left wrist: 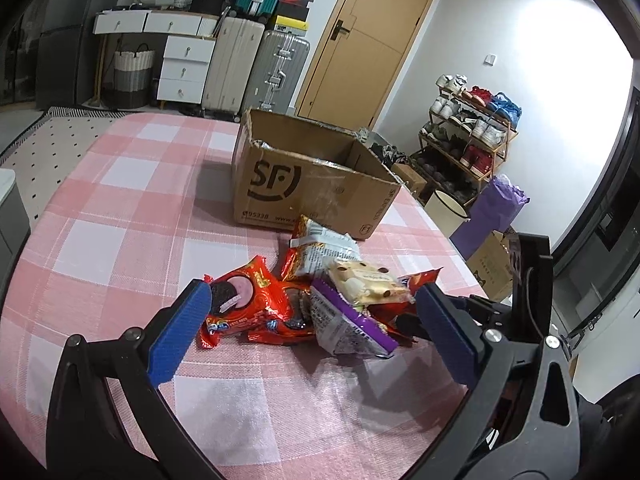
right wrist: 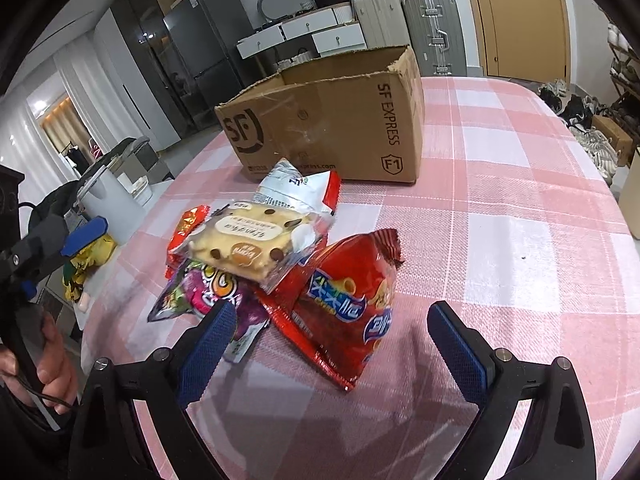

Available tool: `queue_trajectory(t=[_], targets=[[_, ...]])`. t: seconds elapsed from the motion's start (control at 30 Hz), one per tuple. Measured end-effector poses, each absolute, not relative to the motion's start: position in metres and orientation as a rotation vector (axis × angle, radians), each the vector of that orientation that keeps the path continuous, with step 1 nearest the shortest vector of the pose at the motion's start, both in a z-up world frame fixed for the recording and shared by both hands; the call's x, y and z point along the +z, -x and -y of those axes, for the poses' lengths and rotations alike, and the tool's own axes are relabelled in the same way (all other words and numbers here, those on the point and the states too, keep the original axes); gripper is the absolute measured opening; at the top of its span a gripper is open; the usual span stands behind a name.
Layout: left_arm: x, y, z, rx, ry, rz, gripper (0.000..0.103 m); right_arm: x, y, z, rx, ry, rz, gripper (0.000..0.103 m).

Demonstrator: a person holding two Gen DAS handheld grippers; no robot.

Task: Organize snacks
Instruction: 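Grasp the red chip bag with the right gripper while the left grasps the red Oreo pack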

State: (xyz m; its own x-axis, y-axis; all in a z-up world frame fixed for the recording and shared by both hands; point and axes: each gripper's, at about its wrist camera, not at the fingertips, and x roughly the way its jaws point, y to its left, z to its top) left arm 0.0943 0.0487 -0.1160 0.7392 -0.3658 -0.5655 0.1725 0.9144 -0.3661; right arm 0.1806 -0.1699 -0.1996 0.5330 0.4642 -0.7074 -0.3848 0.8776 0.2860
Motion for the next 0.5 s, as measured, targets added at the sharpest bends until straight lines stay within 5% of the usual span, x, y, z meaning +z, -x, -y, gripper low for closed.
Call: queue_trajectory(t=[0.3, 0.5], targets=[[-0.141, -0.115, -0.055, -0.295, 0.329, -0.729, 0.102, -0.207, -0.193, 0.167, 0.507, -0.098, -0.891, 0.087], [-0.148, -0.123, -0.058, -0.284, 0.337, -0.737, 0.102, -0.213, -0.201, 0.163, 0.527, -0.109, -0.903, 0.068]])
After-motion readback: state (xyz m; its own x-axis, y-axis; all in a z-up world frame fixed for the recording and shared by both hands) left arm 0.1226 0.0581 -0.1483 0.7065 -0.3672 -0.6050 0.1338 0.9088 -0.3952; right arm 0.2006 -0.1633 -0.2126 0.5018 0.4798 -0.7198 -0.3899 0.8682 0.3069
